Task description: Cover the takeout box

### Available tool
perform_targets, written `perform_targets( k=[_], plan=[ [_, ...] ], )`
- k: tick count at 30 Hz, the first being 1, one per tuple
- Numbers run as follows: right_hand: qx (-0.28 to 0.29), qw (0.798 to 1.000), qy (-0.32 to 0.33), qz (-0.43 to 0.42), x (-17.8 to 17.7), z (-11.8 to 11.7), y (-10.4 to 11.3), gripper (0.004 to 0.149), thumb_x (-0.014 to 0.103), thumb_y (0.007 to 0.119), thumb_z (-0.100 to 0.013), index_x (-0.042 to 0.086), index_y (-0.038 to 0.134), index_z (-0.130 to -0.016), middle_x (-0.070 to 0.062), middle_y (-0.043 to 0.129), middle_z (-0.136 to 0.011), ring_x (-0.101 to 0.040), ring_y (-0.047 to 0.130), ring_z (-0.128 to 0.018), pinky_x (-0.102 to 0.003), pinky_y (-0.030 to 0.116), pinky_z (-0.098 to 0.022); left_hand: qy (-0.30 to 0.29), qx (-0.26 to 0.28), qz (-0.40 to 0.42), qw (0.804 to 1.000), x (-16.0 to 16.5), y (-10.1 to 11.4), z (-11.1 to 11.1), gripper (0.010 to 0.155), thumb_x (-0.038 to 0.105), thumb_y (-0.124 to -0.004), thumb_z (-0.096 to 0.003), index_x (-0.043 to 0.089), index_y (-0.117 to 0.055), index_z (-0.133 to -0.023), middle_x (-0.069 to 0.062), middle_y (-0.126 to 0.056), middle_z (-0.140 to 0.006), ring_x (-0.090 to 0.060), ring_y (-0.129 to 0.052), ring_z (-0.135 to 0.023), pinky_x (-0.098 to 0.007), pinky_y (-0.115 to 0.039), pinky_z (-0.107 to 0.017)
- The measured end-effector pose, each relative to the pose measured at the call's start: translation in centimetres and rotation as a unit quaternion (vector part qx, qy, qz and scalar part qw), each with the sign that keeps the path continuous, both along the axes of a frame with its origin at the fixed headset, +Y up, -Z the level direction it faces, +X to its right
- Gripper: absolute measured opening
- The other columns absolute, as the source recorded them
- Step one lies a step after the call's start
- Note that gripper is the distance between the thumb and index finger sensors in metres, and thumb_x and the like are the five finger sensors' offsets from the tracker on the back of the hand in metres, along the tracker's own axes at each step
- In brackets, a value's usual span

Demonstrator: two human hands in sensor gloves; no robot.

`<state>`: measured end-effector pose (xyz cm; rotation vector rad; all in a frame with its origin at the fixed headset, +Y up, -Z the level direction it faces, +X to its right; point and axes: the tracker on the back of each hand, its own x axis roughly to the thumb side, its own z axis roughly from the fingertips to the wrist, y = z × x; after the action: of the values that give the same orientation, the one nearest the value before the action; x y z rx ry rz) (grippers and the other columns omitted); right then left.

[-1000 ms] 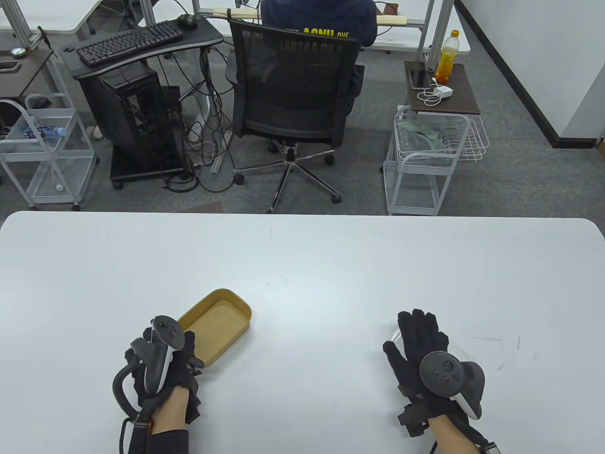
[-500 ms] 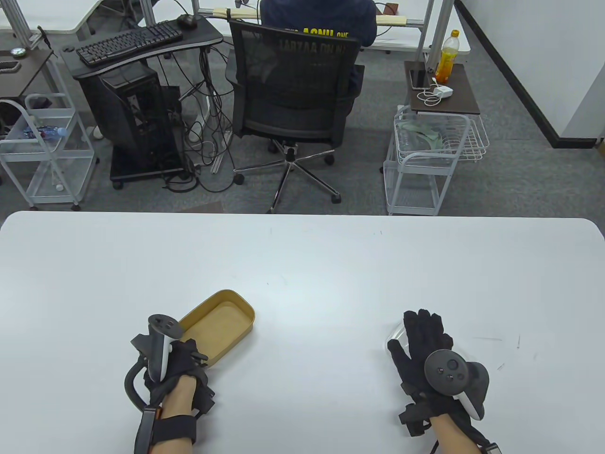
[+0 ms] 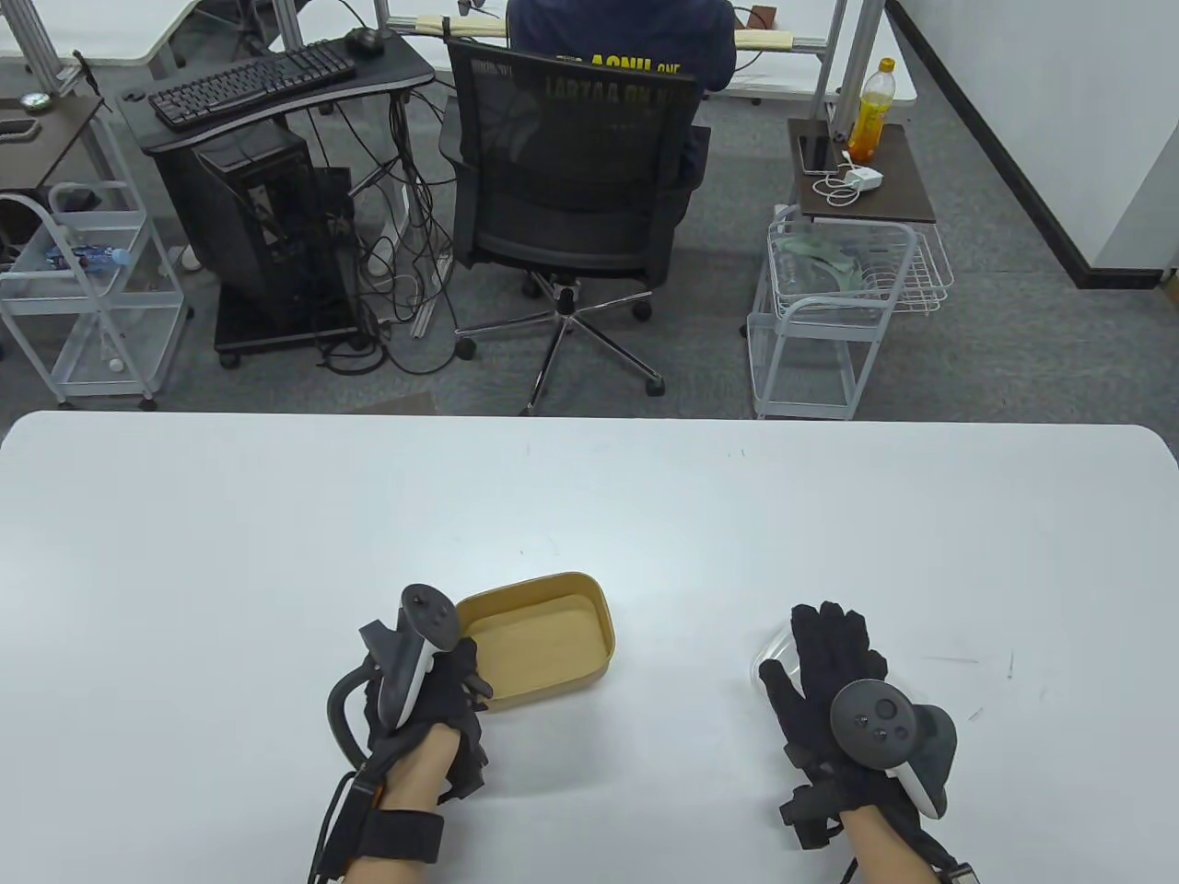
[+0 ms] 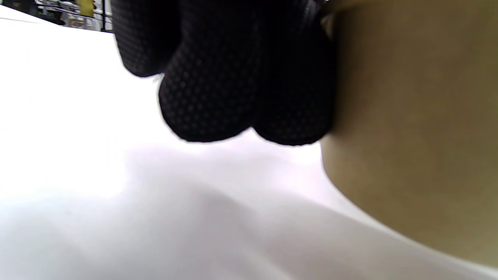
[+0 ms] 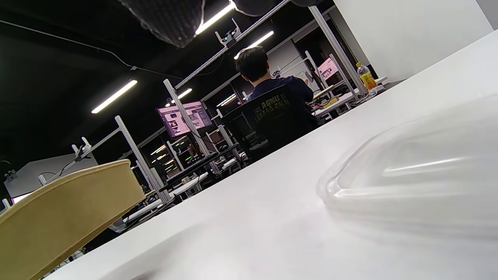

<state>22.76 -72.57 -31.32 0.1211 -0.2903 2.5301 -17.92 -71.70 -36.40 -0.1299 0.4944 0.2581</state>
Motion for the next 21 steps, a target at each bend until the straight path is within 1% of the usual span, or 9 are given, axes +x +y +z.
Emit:
perform_targets(
  k=[4,9,16,21],
  plan=[
    [-0.001,1.000,0.000,-0.001,0.0,0.0,0.0,0.068,0.043,0.068,-0.062,0.004,0.048,-0.114,-0.034,0.038,-0.117,-0.056,0.031,-0.104,-0.077,0.036,-0.064,-0.025,-0.003,-0.008,1.000,2.1,-0.2,-0.1,0.053,0.058,-0.085,-0.0368,0.026,-0.087,-0.079,0.014,-0.109,-0.034,-0.007,-0.106,-0.027,-0.030,-0.084,-0.048],
    [-0.001,1.000,0.000,0.002,0.0,0.0,0.0,0.068,0.043,0.068,-0.062,0.004,0.047,-0.114,-0.034,0.038,-0.117,-0.056,0.031,-0.104,-0.077,0.036,-0.064,-0.047,-0.011,-0.012,0.999,3.9,-0.8,-0.1,0.053,0.059,-0.085,-0.0364,0.027,-0.088,-0.078,0.014,-0.109,-0.034,-0.007,-0.106,-0.028,-0.030,-0.083,-0.048],
    [-0.005,1.000,0.001,0.004,-0.1,0.0,0.0,0.068,0.043,0.068,-0.062,0.004,0.048,-0.114,-0.034,0.038,-0.117,-0.056,0.031,-0.104,-0.077,0.036,-0.064,-0.063,-0.019,-0.029,0.997,5.0,-1.7,0.1,0.052,0.059,-0.085,-0.0363,0.027,-0.088,-0.077,0.014,-0.109,-0.034,-0.007,-0.106,-0.028,-0.030,-0.083,-0.049],
    [-0.005,1.000,0.002,0.004,-0.1,0.0,0.0,0.068,0.043,0.068,-0.062,0.004,0.047,-0.114,-0.034,0.038,-0.117,-0.056,0.031,-0.104,-0.078,0.036,-0.064,-0.069,-0.020,-0.056,0.996,5.4,-2.4,0.2,0.052,0.059,-0.085,-0.0360,0.027,-0.089,-0.077,0.014,-0.109,-0.034,-0.007,-0.106,-0.029,-0.030,-0.083,-0.049]
  ],
)
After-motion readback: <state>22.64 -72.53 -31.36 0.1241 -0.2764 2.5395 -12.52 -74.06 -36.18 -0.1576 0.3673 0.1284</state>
